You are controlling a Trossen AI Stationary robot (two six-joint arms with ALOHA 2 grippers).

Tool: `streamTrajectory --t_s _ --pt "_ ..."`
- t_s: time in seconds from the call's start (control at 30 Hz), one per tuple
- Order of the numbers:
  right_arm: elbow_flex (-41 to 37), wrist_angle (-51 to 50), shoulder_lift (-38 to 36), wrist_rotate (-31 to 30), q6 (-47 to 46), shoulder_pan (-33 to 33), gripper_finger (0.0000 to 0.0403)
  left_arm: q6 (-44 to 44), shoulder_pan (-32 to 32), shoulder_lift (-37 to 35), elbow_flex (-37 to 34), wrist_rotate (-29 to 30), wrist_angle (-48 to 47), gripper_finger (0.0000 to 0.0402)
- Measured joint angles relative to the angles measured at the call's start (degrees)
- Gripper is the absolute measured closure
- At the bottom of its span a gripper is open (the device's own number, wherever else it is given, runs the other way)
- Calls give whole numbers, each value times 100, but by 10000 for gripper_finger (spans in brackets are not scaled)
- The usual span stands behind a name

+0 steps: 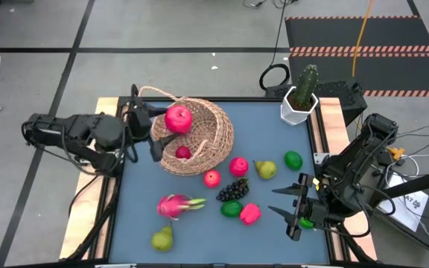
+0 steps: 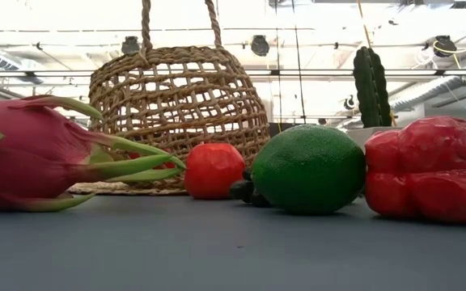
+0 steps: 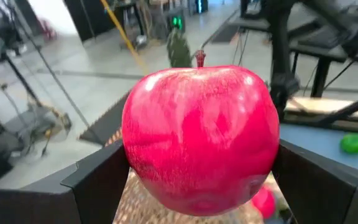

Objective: Build produce basket
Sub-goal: Put the red apple into the basket

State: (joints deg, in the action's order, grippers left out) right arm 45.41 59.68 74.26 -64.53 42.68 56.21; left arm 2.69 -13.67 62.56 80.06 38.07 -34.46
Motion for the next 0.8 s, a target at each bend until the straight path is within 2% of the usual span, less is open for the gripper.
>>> streamTrajectory --t_s 0.3,0.6,0.8 --pt "-70 -1 1 -13 0 -11 197 419 1314 141 7 -980 -1034 39" --pt "-197 19 2 -9 -144 -170 197 504 2164 768 10 -1192 -1570 39" --pt "-199 22 2 0 -148 -181 197 548 2444 1301 10 -1570 -1639 39"
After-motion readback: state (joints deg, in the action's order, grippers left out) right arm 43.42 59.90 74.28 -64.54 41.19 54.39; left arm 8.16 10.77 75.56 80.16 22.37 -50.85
